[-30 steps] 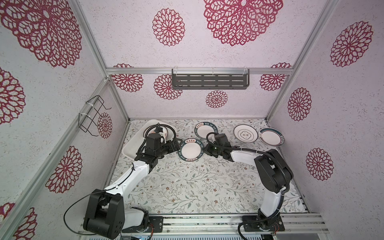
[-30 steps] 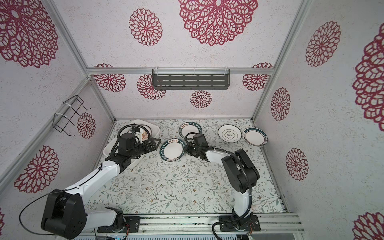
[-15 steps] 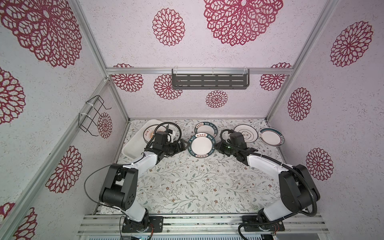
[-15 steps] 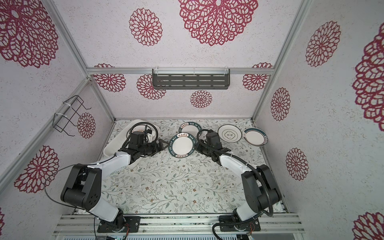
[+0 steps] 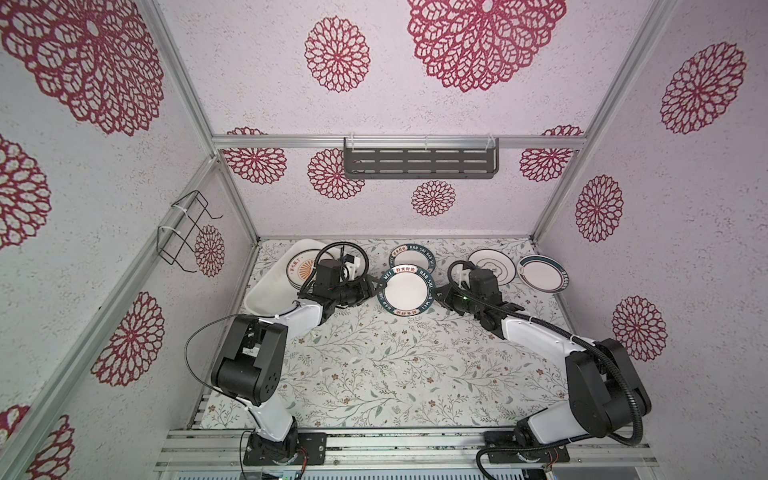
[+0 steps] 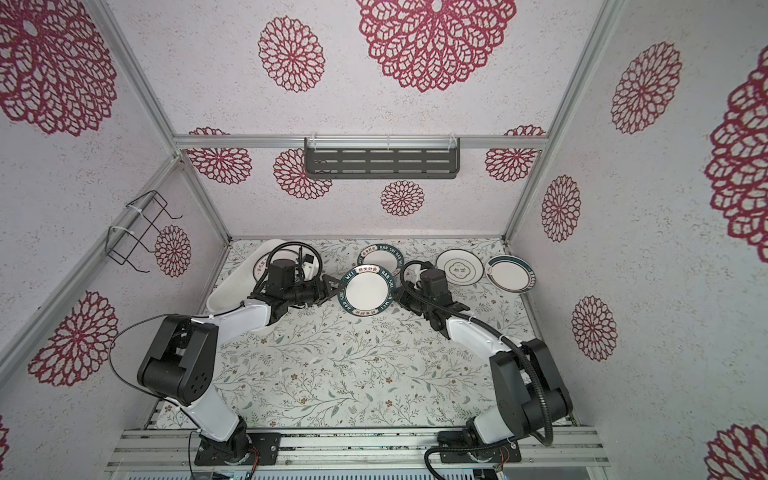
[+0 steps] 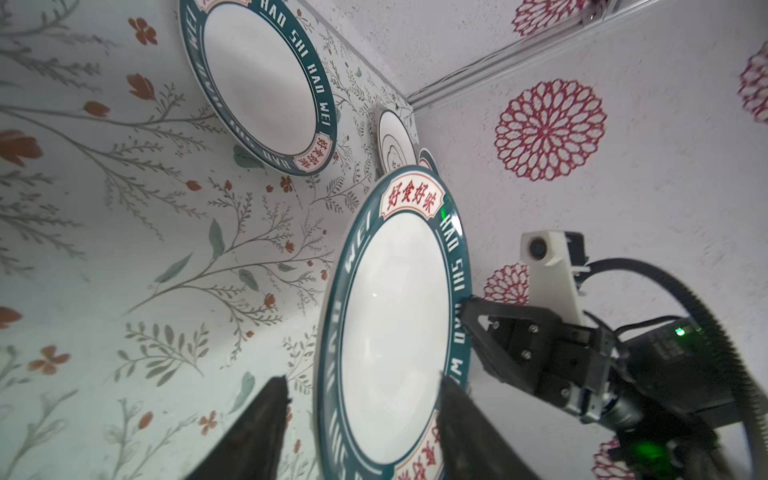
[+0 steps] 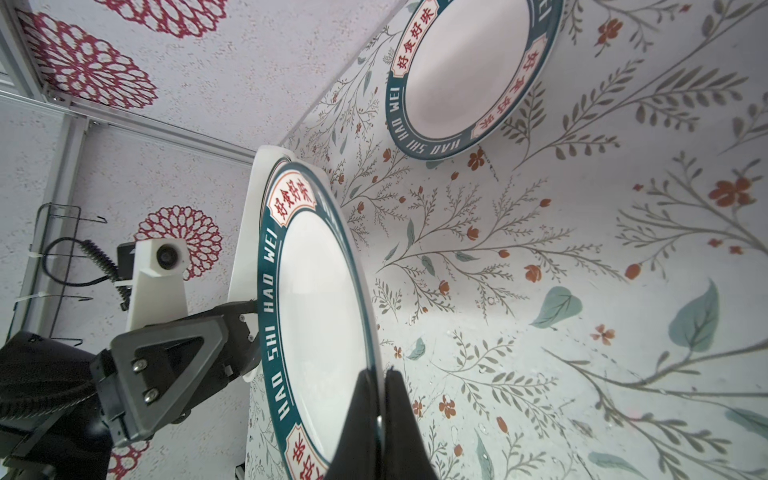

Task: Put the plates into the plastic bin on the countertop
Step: 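Grasp the raised green-rimmed plate edge with the left gripper beside the right gripper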

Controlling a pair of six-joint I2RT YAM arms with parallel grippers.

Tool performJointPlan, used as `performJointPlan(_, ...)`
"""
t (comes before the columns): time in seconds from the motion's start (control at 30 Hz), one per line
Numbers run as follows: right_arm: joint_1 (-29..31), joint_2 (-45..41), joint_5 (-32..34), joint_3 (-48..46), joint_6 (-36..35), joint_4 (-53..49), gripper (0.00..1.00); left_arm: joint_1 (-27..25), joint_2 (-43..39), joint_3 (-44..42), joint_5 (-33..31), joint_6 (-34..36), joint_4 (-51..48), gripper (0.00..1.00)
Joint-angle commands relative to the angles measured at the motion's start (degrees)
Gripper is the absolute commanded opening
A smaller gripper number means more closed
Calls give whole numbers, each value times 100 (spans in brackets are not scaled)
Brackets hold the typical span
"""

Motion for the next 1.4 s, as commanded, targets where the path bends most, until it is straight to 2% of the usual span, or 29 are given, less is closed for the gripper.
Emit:
performJointPlan(0.0,-28,-306,-181,15,225,615,0,-60,87,81,58,-165,431,45)
performJointPlan(0.27,-31,-314,-268,-97,356,841,0,-137,82,130,-33,-214,453,19)
performJointPlan(0.6,-23,-392,-250,-217,355,976,1,-154,-20,148,-188,-193,336,5)
performJointPlan(0.67,-29,-410,-233,-242,341,980,12,-155,-58,142,-204,-197,327,4)
performJointPlan(0.8,-32,-437,-199,-298,312,972,47,-157,-114,193,-239,-210,262,2)
performJointPlan(1.0,-23,-399,-132,-262,178,945,78,-162,-185,315,-349,-140,26,2)
performJointPlan(1.2,-22,-716,83,-302,-128,820,97,-167,-204,372,-462,-148,22,3)
performJointPlan(1.37,-29,-959,332,-366,-233,551,99,-163,-247,395,-481,-174,11,3)
